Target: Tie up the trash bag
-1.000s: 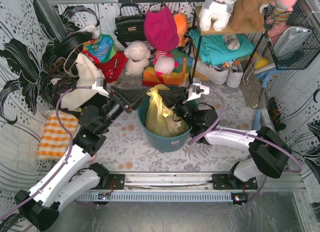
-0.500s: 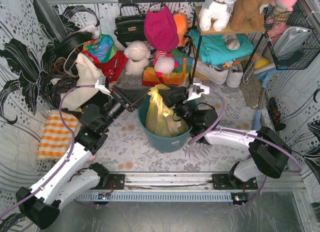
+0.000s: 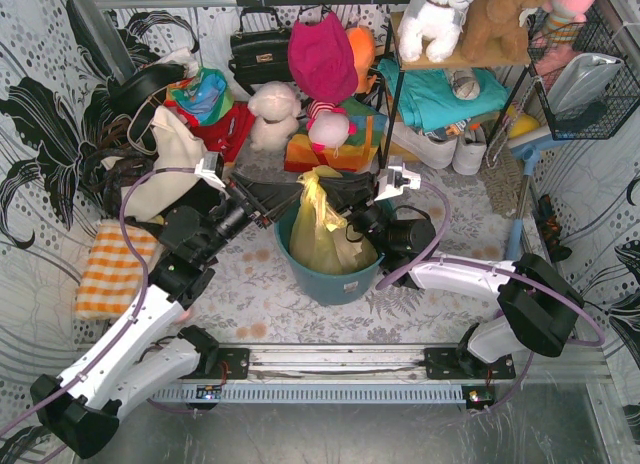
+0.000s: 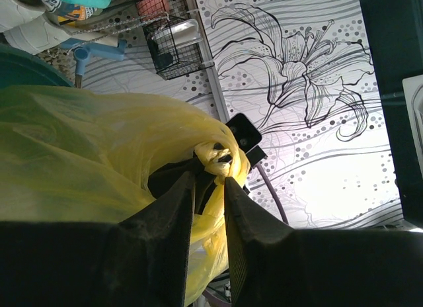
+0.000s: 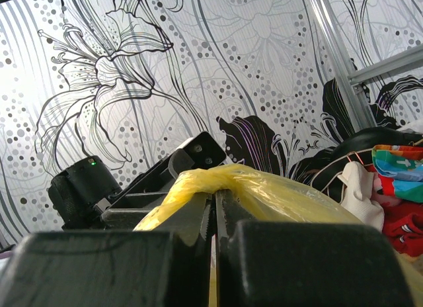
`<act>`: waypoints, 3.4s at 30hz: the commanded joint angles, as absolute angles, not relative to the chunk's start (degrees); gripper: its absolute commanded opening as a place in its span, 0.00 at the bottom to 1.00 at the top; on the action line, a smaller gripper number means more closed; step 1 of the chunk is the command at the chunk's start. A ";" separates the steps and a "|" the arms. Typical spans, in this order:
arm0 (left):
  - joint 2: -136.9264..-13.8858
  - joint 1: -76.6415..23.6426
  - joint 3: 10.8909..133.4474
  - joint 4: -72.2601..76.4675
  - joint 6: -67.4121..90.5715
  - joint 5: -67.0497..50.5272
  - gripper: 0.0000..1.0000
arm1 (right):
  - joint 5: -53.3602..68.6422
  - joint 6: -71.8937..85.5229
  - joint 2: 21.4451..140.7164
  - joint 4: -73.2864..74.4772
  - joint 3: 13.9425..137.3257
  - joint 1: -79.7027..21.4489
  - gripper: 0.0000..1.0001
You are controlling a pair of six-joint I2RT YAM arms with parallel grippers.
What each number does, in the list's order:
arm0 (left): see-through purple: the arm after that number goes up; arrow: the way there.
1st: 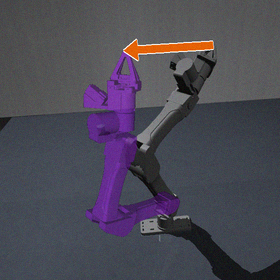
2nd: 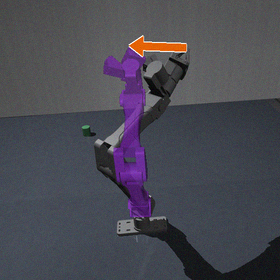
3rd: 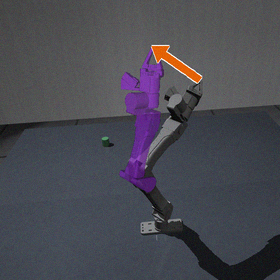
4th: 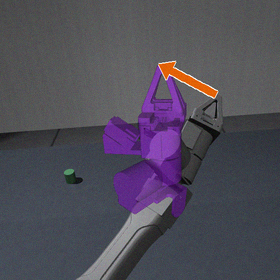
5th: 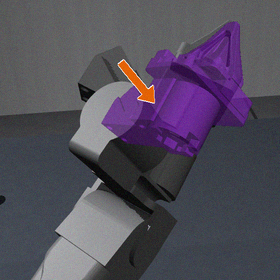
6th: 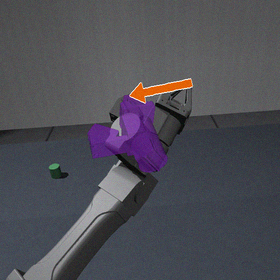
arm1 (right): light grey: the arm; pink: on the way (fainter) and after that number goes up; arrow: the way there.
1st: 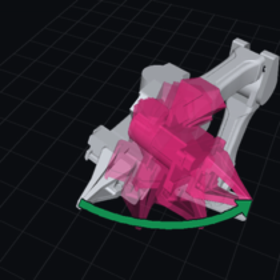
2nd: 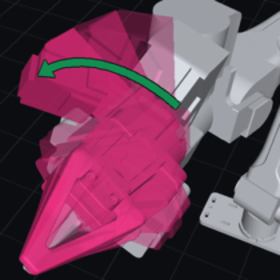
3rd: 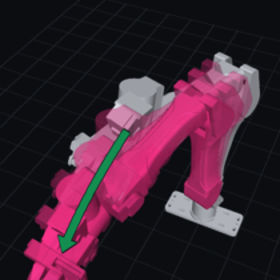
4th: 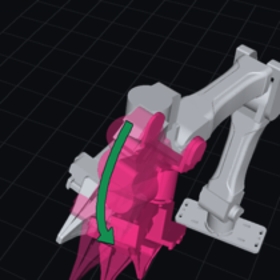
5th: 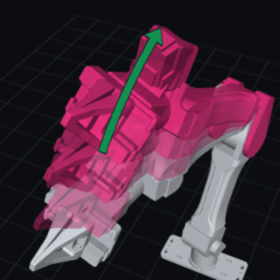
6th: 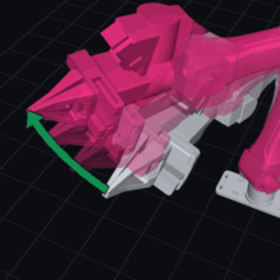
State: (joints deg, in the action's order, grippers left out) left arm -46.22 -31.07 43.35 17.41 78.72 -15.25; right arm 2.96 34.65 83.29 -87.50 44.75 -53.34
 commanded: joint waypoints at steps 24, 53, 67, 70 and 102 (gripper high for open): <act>-46.12 -30.93 46.98 18.21 76.89 -12.17 0.34 | 3.25 34.35 81.82 -89.47 44.39 -53.70 0.00; -48.00 -30.97 47.38 21.03 71.05 -14.65 0.00 | 3.18 35.28 81.93 -89.43 44.34 -53.73 0.02; -44.96 -30.99 50.30 17.27 60.18 -9.37 0.00 | 2.99 35.73 80.01 -88.50 42.52 -53.70 0.28; -44.48 -30.99 49.70 18.99 59.51 -9.71 0.00 | 3.06 35.62 79.21 -87.85 41.96 -53.76 0.28; -47.39 -30.95 49.17 23.93 58.41 -15.53 0.00 | 4.53 37.43 55.34 -45.07 41.18 -53.70 0.33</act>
State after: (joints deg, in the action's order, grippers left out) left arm -47.72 -31.07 49.36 21.06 59.66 -15.46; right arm 3.07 35.38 57.74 -52.73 39.27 -53.43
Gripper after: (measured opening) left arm 0.008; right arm 0.333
